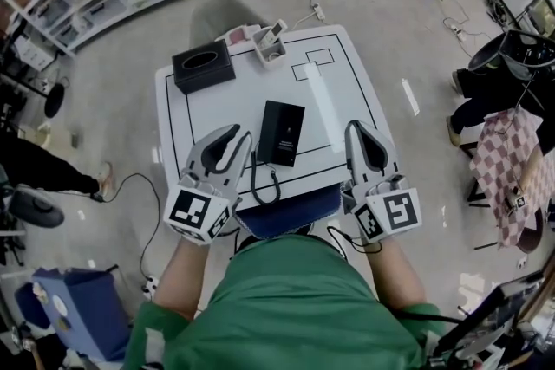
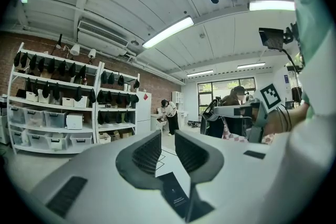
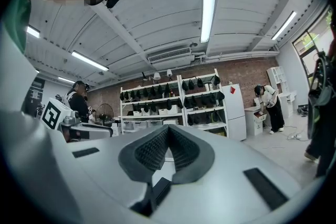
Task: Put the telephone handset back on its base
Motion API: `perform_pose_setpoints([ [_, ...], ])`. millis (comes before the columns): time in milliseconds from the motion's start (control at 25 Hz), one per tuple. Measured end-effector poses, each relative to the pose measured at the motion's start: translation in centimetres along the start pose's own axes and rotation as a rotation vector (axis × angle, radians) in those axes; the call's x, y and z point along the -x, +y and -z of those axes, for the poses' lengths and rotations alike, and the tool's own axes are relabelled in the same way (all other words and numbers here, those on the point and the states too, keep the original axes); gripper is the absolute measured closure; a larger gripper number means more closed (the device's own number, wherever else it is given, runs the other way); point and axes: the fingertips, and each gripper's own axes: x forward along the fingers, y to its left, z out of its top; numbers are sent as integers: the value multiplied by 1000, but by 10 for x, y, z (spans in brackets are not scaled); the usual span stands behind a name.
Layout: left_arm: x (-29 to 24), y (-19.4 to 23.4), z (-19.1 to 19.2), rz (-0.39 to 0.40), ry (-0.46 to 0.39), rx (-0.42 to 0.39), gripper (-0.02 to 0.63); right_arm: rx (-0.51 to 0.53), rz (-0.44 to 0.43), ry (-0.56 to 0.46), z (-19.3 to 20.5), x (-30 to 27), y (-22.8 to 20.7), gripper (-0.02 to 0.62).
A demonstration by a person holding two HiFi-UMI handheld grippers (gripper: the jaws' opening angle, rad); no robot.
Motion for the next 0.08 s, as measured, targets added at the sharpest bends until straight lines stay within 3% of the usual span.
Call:
perform_pose_setpoints([
  [80,0,4,0,-5,-2,0,518,2,-1,0,1,-2,1,574],
])
